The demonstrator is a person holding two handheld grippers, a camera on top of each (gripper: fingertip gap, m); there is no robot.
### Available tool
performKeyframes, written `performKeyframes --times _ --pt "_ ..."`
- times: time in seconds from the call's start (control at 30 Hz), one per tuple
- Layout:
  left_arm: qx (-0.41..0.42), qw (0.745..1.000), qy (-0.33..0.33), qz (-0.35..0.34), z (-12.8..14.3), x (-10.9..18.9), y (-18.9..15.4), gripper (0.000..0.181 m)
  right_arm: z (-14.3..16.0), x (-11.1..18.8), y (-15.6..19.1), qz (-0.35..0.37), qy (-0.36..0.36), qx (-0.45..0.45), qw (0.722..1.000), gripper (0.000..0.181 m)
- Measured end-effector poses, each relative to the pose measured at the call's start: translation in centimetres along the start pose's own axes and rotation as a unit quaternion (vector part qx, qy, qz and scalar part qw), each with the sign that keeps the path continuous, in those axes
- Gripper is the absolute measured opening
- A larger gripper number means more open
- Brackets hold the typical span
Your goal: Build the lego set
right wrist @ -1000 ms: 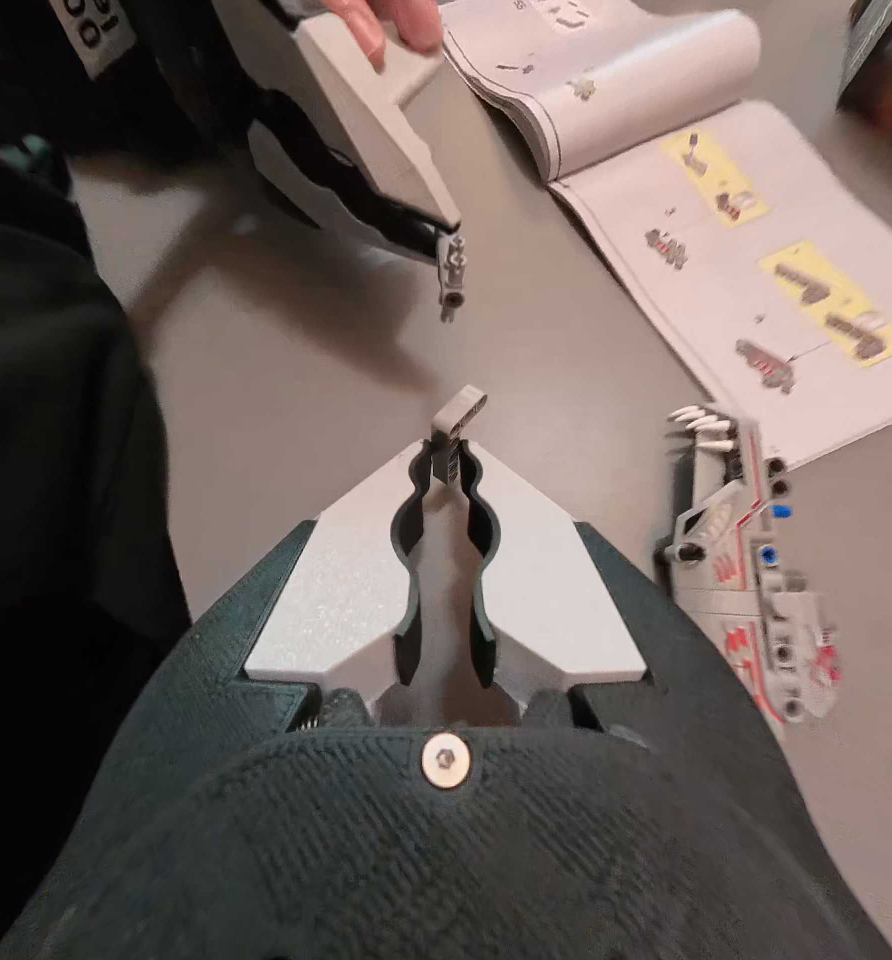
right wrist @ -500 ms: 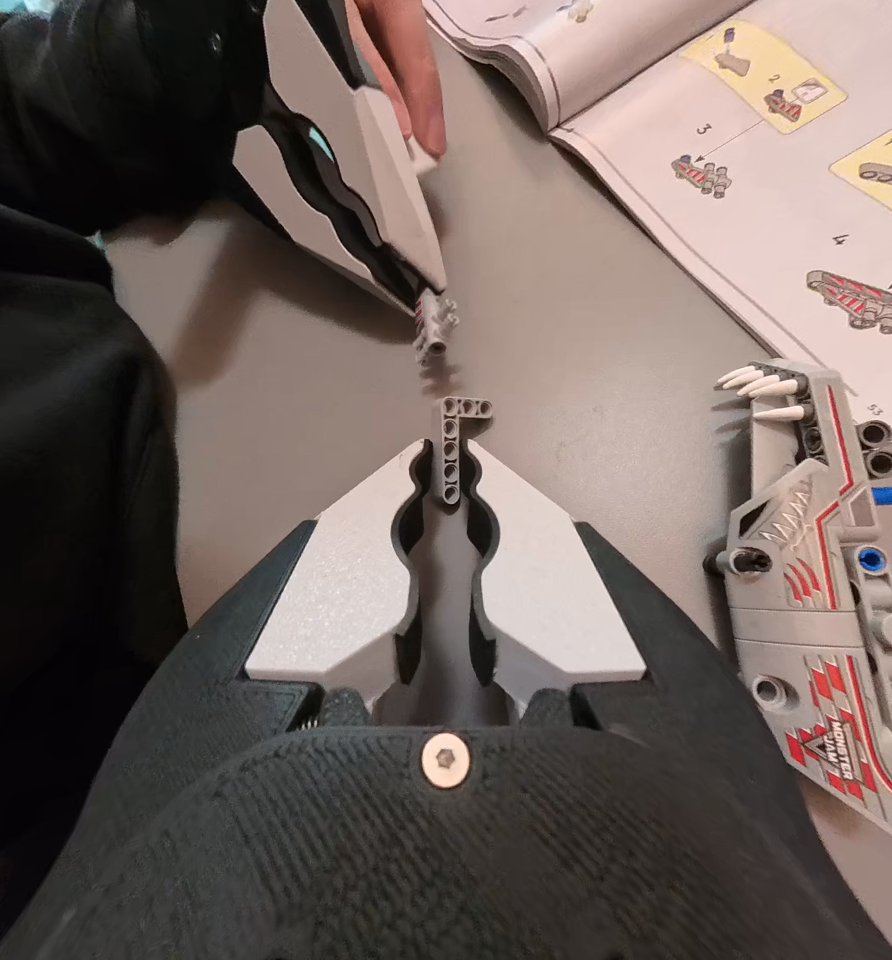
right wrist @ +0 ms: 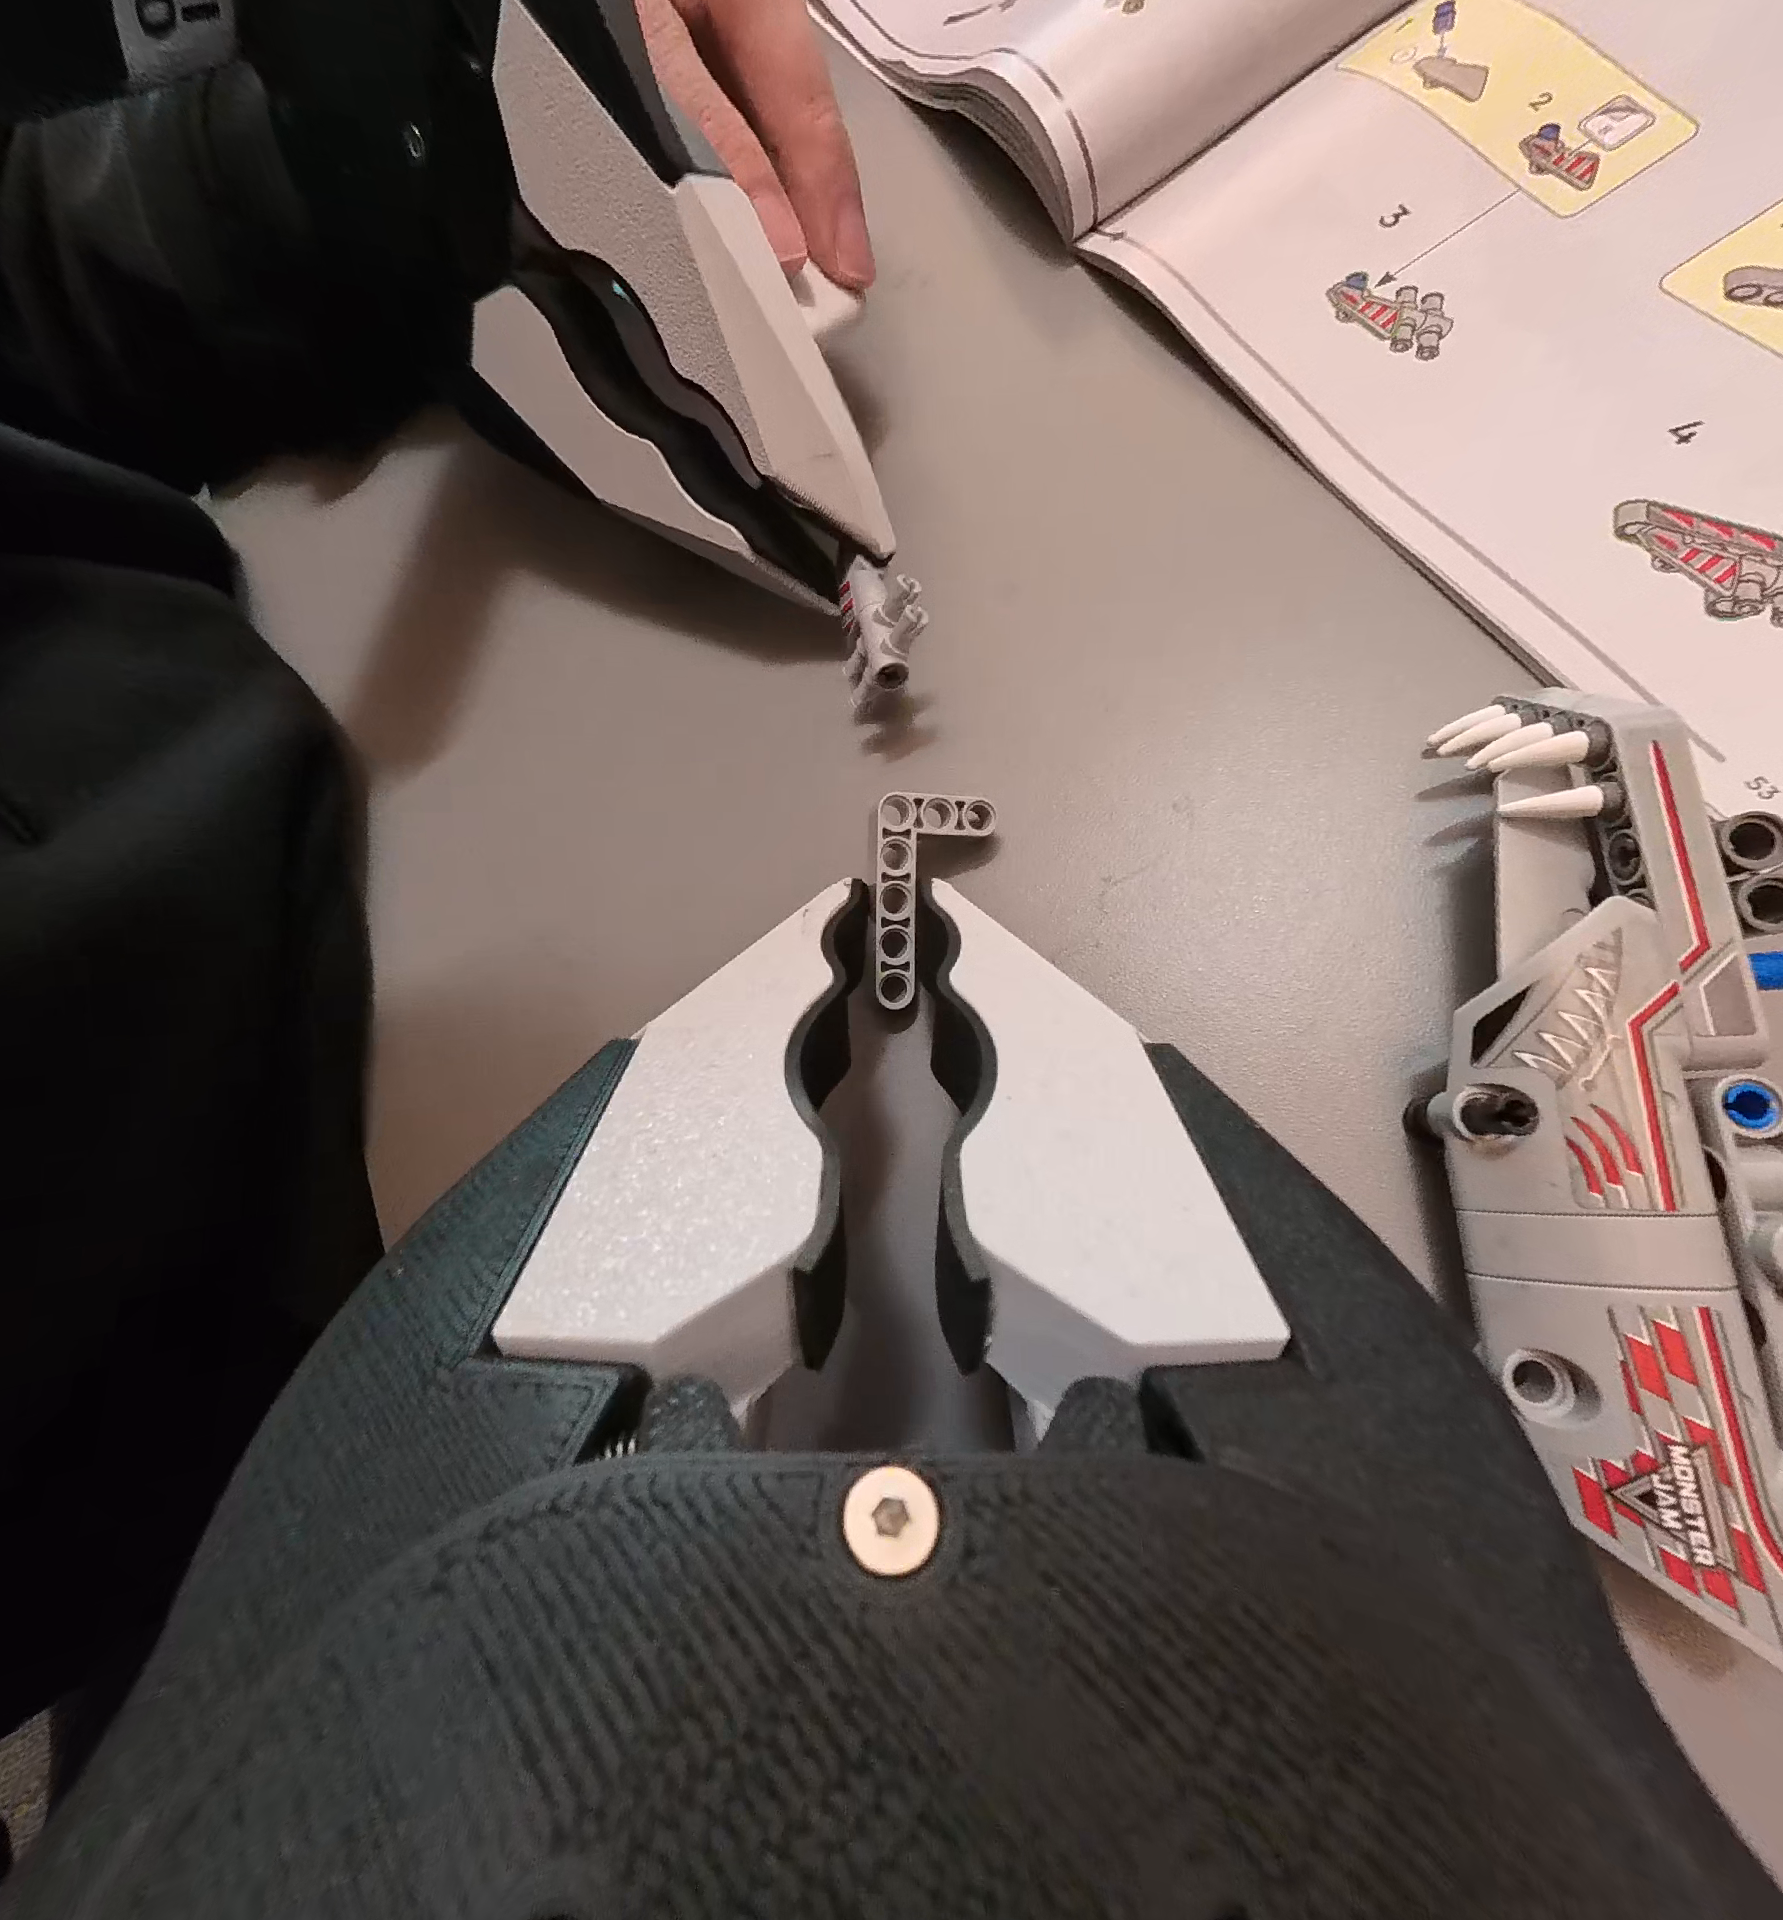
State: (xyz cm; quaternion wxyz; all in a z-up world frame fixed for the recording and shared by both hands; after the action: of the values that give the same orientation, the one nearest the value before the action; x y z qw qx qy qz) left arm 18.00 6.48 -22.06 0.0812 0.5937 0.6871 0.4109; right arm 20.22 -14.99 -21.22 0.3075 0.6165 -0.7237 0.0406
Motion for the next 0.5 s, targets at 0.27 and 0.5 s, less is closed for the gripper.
performKeyframes --times 0.27,0.5 --pt "0.000 1.000 0.003 -0.012 0.06 0.00 0.10 0.008 0.01 0.03 -0.07 -0.004 -0.001 -0.005 1.000 0.007" --pt "0.103 0.992 0.013 0.069 -0.24 0.50 0.35 0.008 0.02 0.01 0.01 -0.004 0.000 -0.001 1.000 0.007"
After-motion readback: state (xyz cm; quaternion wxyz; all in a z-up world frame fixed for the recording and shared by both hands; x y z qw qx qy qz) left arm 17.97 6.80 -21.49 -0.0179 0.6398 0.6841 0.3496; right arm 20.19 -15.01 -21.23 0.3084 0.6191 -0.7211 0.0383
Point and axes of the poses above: each gripper's, where its closed fingertips meet, x back along the fingers, z out of its underside, y = z × x across the jaws, the point moved 10 cm from there along x, back along the fingers, and after that the axes turned 8 degrees about -y, right-handed, at the moved point
